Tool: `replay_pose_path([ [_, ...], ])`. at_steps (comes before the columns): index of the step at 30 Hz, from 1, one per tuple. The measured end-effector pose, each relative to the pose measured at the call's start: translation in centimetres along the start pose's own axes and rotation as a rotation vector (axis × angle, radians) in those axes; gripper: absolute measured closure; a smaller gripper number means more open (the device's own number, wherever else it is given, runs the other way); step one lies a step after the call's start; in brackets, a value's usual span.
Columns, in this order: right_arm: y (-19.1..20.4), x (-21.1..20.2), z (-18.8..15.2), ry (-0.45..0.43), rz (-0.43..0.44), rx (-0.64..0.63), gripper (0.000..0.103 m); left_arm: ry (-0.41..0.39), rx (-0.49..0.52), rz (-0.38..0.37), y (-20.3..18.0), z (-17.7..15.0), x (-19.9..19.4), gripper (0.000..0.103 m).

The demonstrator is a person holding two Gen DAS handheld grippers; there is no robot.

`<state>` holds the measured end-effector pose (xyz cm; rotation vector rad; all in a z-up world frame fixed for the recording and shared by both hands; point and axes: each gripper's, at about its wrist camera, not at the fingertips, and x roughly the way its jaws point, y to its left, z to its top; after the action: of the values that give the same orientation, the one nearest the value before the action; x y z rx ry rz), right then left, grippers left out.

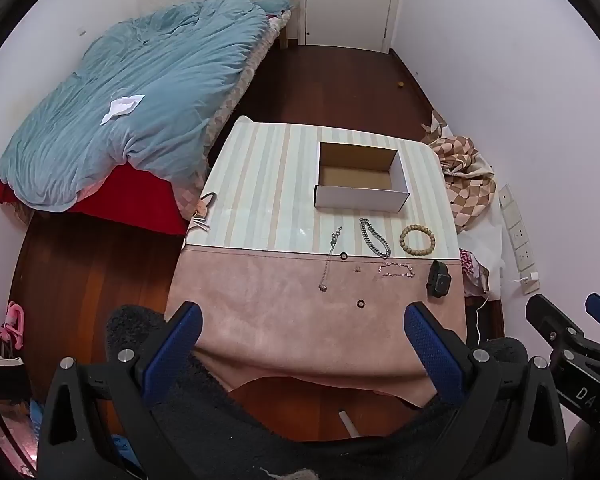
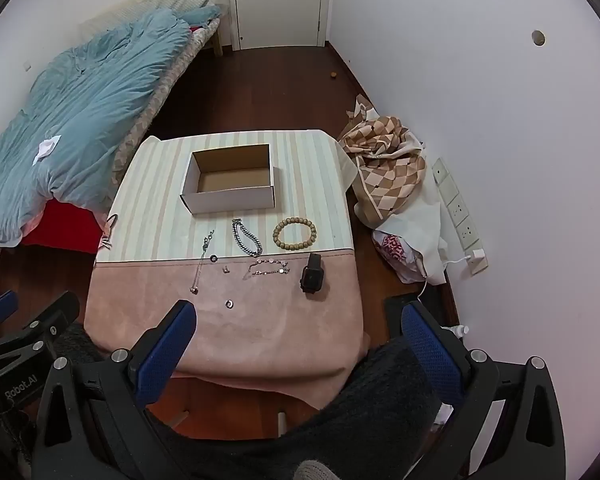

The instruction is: Organize jewelry

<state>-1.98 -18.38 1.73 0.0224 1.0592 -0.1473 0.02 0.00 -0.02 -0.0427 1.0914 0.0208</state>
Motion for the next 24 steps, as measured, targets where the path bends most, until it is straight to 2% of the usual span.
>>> replay_pose_path([
  [11,-0.2,-0.4,0.4,0.002,-0.002,0.0,0.0,-0.005,0.004,-0.001,0.5,0.3,0.1,0.0],
  [24,-0.7,-0.6,0.3,-0.005,-0.002,0.002,0.0,-0.014,0.012,-0.001,-0.7,-0.1,-0.9,0.0],
])
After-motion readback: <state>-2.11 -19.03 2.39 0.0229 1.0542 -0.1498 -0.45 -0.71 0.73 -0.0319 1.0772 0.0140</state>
